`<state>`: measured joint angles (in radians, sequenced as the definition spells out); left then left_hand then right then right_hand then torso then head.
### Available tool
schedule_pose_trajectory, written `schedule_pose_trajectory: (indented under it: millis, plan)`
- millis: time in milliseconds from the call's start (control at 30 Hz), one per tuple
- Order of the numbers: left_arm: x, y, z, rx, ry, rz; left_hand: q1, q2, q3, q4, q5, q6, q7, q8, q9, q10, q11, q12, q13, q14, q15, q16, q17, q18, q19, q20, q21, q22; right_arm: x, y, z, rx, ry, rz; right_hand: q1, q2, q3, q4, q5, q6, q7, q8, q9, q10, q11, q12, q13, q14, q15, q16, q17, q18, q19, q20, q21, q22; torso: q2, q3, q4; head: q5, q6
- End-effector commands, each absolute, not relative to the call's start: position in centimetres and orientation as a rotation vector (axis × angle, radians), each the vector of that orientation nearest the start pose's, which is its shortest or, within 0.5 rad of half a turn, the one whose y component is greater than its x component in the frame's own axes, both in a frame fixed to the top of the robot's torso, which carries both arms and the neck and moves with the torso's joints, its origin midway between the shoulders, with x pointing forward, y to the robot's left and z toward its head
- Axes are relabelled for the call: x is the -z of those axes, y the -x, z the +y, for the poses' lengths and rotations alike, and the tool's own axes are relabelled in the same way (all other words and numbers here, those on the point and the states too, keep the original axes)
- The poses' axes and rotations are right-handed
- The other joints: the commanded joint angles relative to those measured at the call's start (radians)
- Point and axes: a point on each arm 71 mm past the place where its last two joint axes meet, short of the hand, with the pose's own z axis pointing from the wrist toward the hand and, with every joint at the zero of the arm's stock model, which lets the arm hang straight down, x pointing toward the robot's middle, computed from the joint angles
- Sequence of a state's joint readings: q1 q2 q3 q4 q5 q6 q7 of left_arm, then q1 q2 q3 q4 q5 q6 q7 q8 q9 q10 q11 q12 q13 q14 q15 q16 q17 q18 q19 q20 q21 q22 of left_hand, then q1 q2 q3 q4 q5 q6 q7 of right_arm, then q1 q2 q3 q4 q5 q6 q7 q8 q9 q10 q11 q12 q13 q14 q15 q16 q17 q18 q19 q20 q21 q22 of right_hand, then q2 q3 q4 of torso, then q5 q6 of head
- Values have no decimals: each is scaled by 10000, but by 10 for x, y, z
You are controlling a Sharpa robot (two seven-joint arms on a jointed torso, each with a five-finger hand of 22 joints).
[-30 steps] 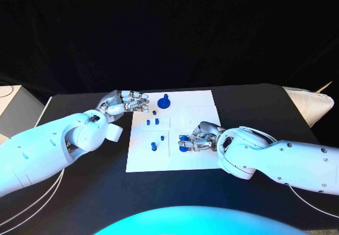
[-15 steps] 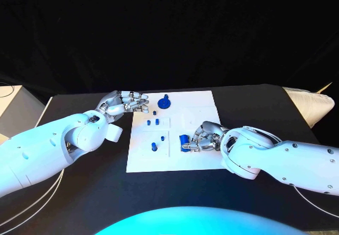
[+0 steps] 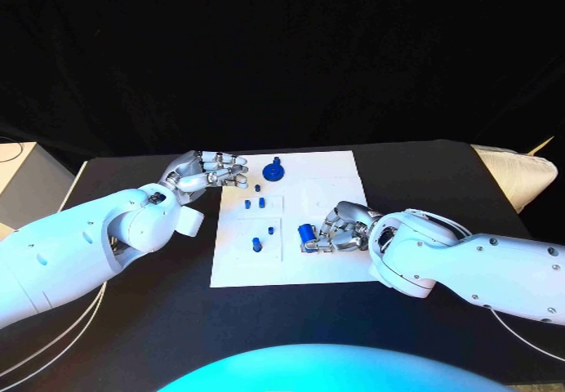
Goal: Assemble the parts on the task board
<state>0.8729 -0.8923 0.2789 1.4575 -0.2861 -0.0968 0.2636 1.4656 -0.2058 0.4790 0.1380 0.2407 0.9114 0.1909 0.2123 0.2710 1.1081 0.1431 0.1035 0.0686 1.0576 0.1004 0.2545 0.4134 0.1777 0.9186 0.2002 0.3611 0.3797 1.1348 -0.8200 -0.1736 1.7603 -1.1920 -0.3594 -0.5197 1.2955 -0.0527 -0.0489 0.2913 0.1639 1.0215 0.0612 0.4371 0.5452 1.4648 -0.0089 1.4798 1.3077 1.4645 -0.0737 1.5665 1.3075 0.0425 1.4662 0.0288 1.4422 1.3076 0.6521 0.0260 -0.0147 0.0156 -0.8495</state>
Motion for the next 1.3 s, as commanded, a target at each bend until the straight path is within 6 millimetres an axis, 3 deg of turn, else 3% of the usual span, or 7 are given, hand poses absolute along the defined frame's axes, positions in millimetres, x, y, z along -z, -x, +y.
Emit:
schedule_pose_trajectory:
  millis: [33,333,667,767,800,867,1300]
  plan:
    - [230,-473,250,15591,10737,15664,-49,74,8,33,50,20,23,-38,-10,44,16,-40,-11,50,-6,-33,12,10,44,4,-69,-13,259,-403,-152,-5688,-2139,20906,23,133,46,10,18,27,-44,24,-15,585,-71,69,2110,1063,-65,43,2633,-129,700,-46,28,1725,4,-2,5,-3,-1]
    - [230,-473,250,15579,10749,15664,-70,104,18,63,51,24,28,-38,-9,48,21,-51,-11,54,-2,-43,19,7,49,7,-78,-15,260,-405,-150,-5674,-2186,20894,-213,267,38,19,179,48,-44,23,-45,590,-69,68,2115,1063,-64,43,2633,-133,706,-47,45,1744,4,-10,9,-24,-11]
    - [230,-473,250,15586,10754,15661,-70,104,18,63,51,24,28,-38,-9,48,21,-51,-11,54,-2,-43,19,7,49,7,-78,-15,261,-407,-146,-5745,-2111,20901,-279,260,15,17,190,47,-41,22,-52,591,-67,68,2116,1063,-64,43,2633,-130,704,-47,34,1738,-1,-11,4,-18,-8]
    - [230,-473,249,15599,10751,15658,-70,104,18,63,51,24,28,-38,-9,48,21,-51,-11,54,-2,-43,19,7,49,7,-78,-15,262,-408,-144,-5733,-2017,20917,-150,213,40,-33,16,49,-63,30,-62,599,-84,76,2124,1063,-74,43,2633,-133,707,-52,45,1751,0,-7,7,-24,-8]
    - [230,-473,249,15604,10750,15658,-70,104,18,63,51,24,28,-38,-9,48,21,-51,-11,54,-2,-43,19,7,49,7,-78,-15,262,-408,-143,-5726,-1978,20913,-21,192,76,-41,-188,53,-69,38,-72,600,-92,74,2127,1063,-80,43,2633,-133,707,-58,43,1754,2,-6,12,-29,-12]
    - [230,-473,249,15606,10748,15656,-70,104,18,63,51,24,28,-38,-9,48,21,-51,-11,54,-2,-43,19,7,49,7,-78,-15,262,-409,-142,-5699,-1914,20875,317,157,234,-46,-1024,66,-79,58,-89,606,-104,75,2134,1063,-92,43,2633,-133,707,-72,41,1762,3,-6,13,-29,-12]
    - [230,-473,249,15611,10762,15649,-84,119,26,86,52,24,30,-41,-8,51,22,-66,-11,57,0,-54,29,7,53,9,-90,-20,263,-413,-143,-5495,-1663,20680,1064,-139,501,-146,-1138,120,-126,113,-106,628,-143,102,2161,1063,-126,43,2633,-138,713,-103,54,1789,2,-6,2,-25,-34]
